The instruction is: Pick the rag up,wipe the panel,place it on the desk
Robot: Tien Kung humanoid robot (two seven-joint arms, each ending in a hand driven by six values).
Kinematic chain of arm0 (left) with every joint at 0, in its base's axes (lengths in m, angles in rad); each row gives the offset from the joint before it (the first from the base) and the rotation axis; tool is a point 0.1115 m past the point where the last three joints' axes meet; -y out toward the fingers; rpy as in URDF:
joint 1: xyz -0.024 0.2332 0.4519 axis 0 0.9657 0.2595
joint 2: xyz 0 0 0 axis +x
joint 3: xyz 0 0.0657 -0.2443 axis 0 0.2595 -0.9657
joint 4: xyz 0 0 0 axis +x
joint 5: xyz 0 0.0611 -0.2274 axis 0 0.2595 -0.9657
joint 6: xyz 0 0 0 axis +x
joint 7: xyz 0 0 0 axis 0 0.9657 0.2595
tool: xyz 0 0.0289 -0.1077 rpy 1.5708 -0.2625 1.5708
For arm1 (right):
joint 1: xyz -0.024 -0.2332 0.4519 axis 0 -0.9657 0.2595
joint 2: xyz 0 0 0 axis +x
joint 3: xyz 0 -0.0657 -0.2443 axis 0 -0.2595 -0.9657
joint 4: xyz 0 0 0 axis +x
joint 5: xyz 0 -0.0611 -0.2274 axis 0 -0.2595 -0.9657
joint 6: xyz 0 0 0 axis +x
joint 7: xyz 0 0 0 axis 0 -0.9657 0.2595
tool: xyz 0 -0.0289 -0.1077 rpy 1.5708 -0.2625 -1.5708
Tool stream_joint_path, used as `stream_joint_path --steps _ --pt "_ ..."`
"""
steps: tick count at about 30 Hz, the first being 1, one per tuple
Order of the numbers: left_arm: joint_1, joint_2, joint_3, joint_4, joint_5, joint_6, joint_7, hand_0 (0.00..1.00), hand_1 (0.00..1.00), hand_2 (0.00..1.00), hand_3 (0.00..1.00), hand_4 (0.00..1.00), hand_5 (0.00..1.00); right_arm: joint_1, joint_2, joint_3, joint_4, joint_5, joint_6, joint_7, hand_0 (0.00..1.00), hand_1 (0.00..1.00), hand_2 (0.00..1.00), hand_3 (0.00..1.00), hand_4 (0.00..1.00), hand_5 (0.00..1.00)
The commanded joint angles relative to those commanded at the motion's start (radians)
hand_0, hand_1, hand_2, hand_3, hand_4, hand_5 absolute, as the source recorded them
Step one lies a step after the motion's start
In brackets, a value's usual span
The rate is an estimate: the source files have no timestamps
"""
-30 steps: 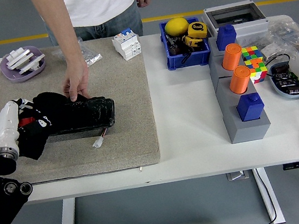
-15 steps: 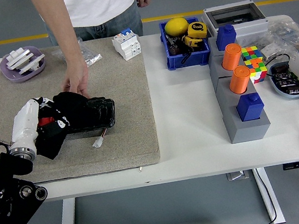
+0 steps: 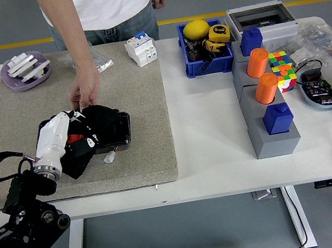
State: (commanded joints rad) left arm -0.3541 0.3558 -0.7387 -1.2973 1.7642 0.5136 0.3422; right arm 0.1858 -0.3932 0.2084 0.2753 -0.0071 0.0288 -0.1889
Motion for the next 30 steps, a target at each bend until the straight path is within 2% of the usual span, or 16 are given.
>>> stream_joint_path --steps 15,21,30 --pt "-0.042 -0.017 0.090 -0.033 0.033 0.001 0.022 0.288 0.145 0.453 0.436 0.270 0.002 0.001 -0.002 0.016 -0.002 -0.018 0.000 -0.007 0.708 0.690 0.693 0.632 0.998 0.538" --pt "-0.045 -0.016 0.088 -0.024 0.040 -0.001 0.028 0.287 0.145 0.452 0.435 0.268 0.002 0.001 -0.002 0.017 -0.002 -0.021 0.000 -0.008 0.707 0.690 0.693 0.632 0.998 0.537" --pt "-0.038 0.000 0.038 0.015 0.057 0.006 0.042 0.288 0.145 0.453 0.438 0.273 0.002 0.001 -0.001 0.015 -0.001 -0.016 0.000 -0.007 0.707 0.689 0.693 0.631 0.998 0.536"
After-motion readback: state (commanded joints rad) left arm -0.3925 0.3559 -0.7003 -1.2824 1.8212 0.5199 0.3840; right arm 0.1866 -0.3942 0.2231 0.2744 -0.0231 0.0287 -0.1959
